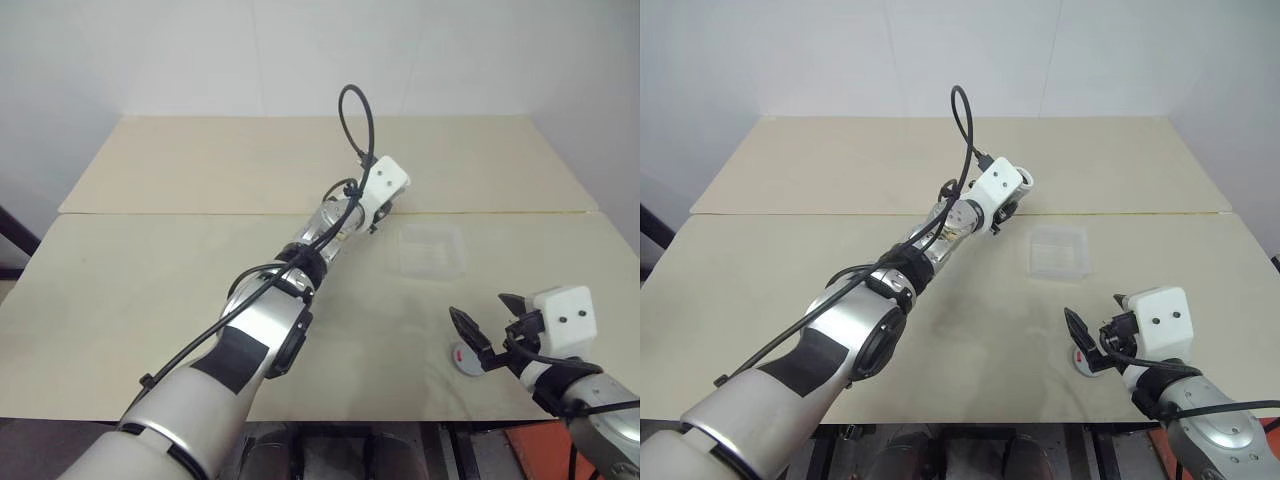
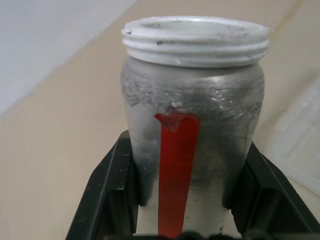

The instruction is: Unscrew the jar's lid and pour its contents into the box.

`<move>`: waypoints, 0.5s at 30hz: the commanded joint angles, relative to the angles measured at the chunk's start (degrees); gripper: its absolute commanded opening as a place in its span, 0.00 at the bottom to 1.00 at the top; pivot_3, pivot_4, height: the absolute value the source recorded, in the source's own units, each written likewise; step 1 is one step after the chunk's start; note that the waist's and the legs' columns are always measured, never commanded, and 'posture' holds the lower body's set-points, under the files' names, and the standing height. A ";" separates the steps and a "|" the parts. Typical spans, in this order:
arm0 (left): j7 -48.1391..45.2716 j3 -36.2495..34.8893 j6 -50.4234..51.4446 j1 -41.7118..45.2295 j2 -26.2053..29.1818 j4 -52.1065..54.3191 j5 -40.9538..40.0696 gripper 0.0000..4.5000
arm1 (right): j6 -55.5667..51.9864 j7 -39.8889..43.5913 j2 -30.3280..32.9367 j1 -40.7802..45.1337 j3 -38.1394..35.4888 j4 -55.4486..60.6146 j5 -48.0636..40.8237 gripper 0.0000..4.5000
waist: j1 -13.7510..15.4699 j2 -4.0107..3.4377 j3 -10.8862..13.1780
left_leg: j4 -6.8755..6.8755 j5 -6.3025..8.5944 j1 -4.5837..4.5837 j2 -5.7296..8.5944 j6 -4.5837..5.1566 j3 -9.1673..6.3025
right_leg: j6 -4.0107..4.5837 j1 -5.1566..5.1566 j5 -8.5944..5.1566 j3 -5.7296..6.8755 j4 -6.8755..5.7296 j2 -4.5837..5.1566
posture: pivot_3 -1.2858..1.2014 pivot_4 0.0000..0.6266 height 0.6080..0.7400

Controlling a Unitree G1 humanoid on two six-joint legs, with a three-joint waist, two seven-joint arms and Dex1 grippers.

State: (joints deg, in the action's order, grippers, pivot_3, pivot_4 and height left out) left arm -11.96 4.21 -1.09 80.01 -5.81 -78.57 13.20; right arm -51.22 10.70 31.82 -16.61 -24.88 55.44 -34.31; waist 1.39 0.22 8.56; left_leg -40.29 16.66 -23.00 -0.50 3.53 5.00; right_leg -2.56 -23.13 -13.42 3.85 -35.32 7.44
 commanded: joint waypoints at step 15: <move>39.93 53.74 -12.31 9.67 1.35 -0.91 53.57 0.43 | 1.81 -1.09 -2.97 -2.96 0.32 3.90 2.26 0.99 | 1.02 0.00 -0.05 | 0.05 0.08 -0.21 0.10 0.12 -0.04 | -0.07 -0.09 0.01 0.02 0.25 0.03 | 0.52 0.24 1.00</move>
State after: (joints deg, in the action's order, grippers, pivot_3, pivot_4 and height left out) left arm 24.27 52.57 -14.80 89.02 -4.39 -79.57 60.94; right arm -51.21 10.21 29.52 -19.13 -23.50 55.99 -32.59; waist 2.41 0.22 8.51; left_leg -40.24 16.73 -23.22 -0.40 3.64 4.97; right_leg -2.63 -23.24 -13.41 3.86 -35.09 7.47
